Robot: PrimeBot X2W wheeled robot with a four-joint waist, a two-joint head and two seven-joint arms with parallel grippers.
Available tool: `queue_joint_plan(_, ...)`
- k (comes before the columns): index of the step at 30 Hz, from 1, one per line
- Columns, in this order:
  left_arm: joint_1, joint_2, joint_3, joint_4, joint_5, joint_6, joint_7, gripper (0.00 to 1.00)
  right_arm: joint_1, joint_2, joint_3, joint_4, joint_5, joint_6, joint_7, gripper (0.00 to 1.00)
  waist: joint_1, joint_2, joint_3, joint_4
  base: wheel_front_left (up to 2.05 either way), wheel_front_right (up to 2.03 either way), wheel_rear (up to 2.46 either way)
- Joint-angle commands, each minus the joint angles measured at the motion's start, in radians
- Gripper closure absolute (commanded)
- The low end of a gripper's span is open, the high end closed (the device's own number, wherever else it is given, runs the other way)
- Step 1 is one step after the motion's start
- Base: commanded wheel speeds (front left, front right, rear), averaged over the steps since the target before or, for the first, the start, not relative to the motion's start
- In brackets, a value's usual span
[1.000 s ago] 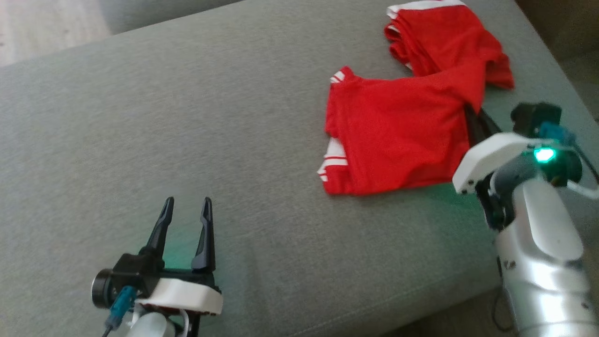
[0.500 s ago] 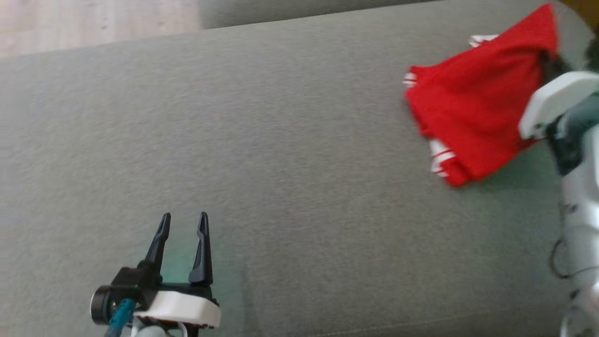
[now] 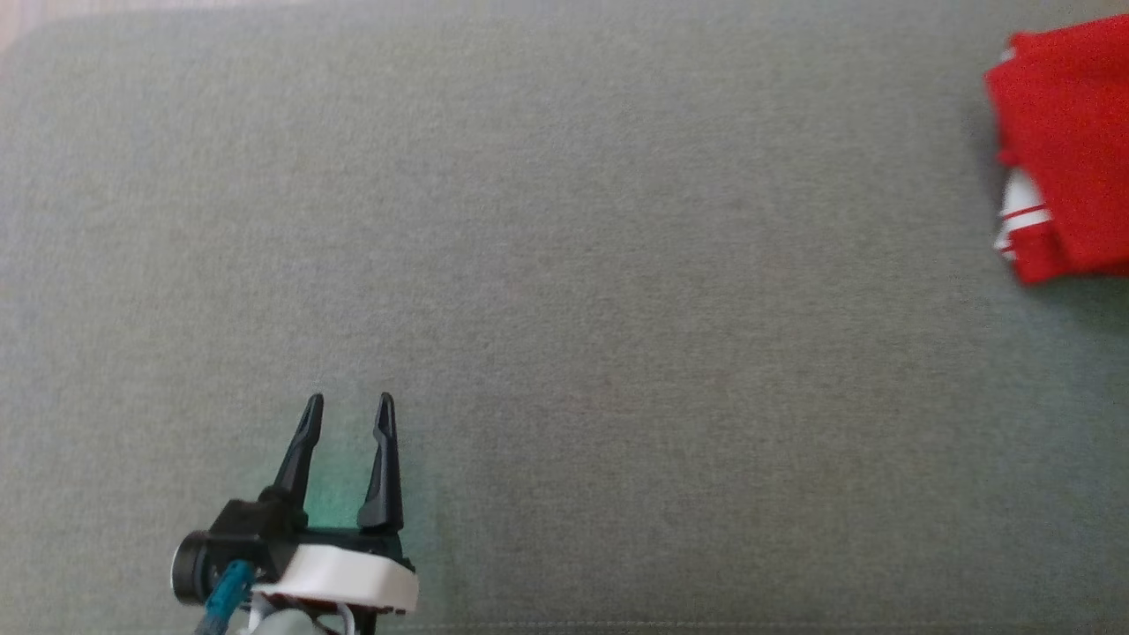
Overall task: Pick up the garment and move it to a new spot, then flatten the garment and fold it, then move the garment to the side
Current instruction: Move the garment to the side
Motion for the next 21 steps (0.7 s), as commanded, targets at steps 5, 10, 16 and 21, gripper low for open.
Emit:
queue_joint_plan(5,-0.044,0.015,0.028,-0.035,0.009,0.004,-0.009,0.00,0.016,-0.085,-0.056,-0.039,-0.034,-0.001,0.025,0.91,0.0000,0.0000,0.054,0.035,0.00,0.00,0.00)
queue_joint_plan(10,-0.054,0.014,0.024,-0.036,0.011,0.007,-0.009,0.00,0.049,-0.049,-0.122,-0.041,-0.088,-0.001,-0.014,0.00,0.0000,0.0000,0.066,0.033,0.00,0.00,0.00)
queue_joint_plan(16,-0.066,0.025,0.025,-0.038,0.014,0.010,-0.004,0.00,0.044,0.039,-0.111,-0.057,-0.113,-0.001,-0.078,0.00,0.0000,0.0000,0.043,0.010,0.00,0.00,0.00)
queue_joint_plan(21,-0.072,0.036,0.029,-0.036,0.013,0.011,-0.002,0.00,0.031,0.106,-0.034,-0.072,-0.077,-0.001,-0.128,0.00,0.0000,0.0000,-0.014,-0.008,0.00,0.00,0.00)
